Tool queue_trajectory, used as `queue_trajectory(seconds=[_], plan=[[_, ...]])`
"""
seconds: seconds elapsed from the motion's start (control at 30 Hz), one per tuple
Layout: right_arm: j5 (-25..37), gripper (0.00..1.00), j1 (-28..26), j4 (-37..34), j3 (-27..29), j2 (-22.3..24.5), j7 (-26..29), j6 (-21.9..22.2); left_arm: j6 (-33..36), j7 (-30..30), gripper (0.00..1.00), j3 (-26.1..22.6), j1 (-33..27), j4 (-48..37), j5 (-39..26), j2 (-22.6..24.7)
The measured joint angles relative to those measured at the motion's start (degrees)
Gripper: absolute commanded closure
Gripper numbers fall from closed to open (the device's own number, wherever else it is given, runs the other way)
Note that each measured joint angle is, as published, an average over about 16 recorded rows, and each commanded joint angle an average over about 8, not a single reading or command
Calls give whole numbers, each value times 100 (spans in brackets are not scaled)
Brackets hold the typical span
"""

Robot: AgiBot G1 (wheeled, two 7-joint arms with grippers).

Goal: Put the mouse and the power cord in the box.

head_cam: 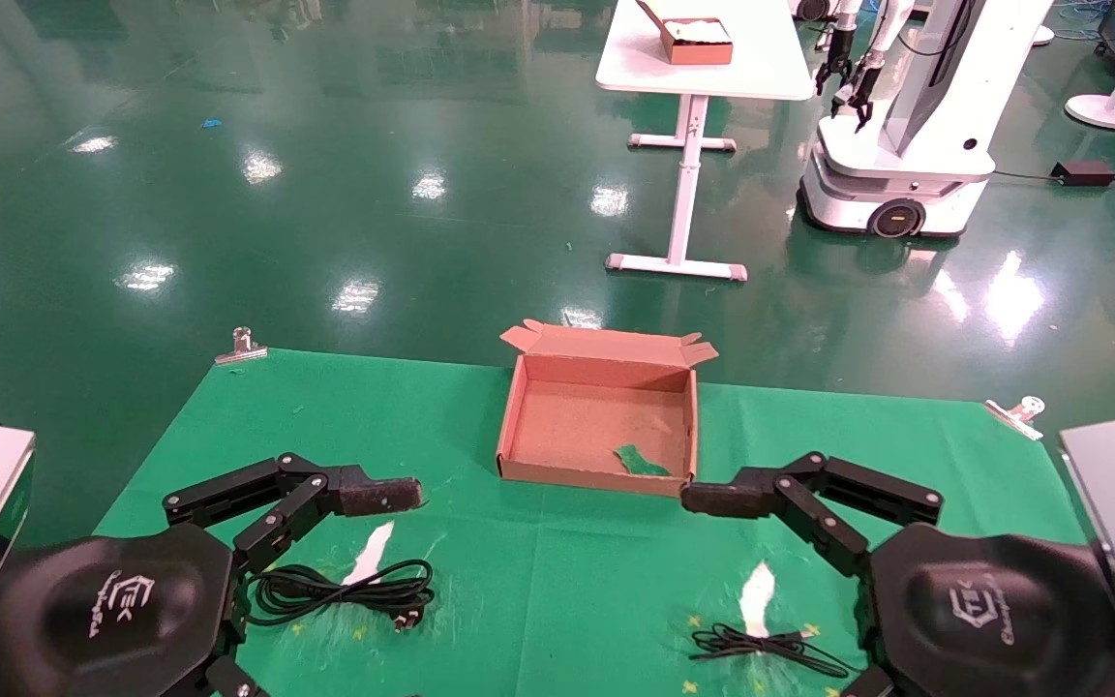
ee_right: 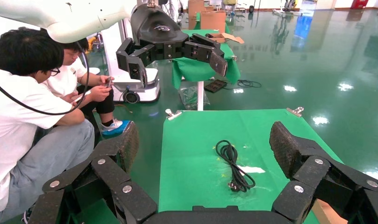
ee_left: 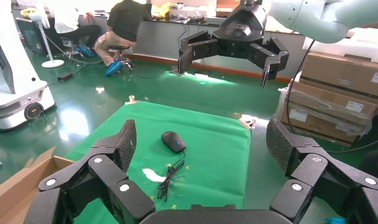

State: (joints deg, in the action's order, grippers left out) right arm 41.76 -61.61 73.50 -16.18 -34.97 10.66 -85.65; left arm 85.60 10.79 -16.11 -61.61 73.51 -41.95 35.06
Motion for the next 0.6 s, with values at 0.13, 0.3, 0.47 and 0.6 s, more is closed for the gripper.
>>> queue_trajectory(seconds=[0.13,0.3,0.47,0.6], plan=[[0,0,0,0,0,0,0,0,0,0,0,0,0,0,0,0],[0,0,0,0,0,0,0,0,0,0,0,0,0,0,0,0],[0,0,0,0,0,0,0,0,0,0,0,0,0,0,0,0],[0,0,0,0,0,0,0,0,0,0,0,0,0,0,0,0]])
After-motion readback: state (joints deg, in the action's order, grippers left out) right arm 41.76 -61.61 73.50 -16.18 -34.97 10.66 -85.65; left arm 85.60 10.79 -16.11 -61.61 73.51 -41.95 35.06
